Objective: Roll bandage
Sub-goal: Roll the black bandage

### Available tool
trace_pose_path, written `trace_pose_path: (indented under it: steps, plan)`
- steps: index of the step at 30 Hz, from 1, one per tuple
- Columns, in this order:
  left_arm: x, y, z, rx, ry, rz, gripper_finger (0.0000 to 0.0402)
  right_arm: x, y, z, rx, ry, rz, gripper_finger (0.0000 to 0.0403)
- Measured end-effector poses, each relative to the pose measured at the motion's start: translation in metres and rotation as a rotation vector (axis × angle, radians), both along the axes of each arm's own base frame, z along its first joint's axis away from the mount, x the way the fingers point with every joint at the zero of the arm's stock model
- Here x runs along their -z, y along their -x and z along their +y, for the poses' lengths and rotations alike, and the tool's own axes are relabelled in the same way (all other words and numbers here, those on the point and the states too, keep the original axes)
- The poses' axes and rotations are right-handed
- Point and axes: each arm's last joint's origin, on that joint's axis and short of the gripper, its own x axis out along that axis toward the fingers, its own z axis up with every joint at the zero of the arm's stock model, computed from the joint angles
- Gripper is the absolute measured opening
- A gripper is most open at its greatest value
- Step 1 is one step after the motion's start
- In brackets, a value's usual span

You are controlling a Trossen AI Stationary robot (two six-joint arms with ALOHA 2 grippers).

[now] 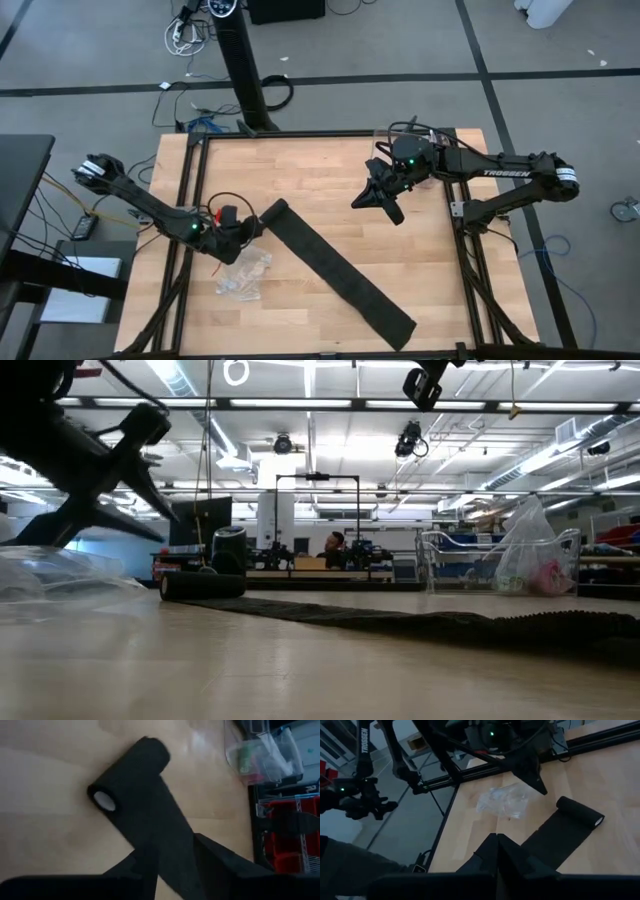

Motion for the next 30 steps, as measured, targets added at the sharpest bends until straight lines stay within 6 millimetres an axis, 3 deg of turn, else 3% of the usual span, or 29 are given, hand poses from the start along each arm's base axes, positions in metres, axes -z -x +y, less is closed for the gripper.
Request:
trace_pose_path:
  steps: [10,20,30]
  plan:
    - [0.015,0.004,0.004,-0.074,0.057,0.054,0.0138,0.0,0.0,0.0,0.013,0.01,-0.005,0.0005]
    - [0.028,-0.011,0.008,-0.147,0.046,0.042,0.0138,0.0,0.0,-0.001,0.013,0.013,-0.006,0.0005]
    - [0.033,-0.012,0.013,-0.158,0.043,0.087,0.0138,0.0,0.0,-0.001,0.017,0.008,-0.004,0.0006]
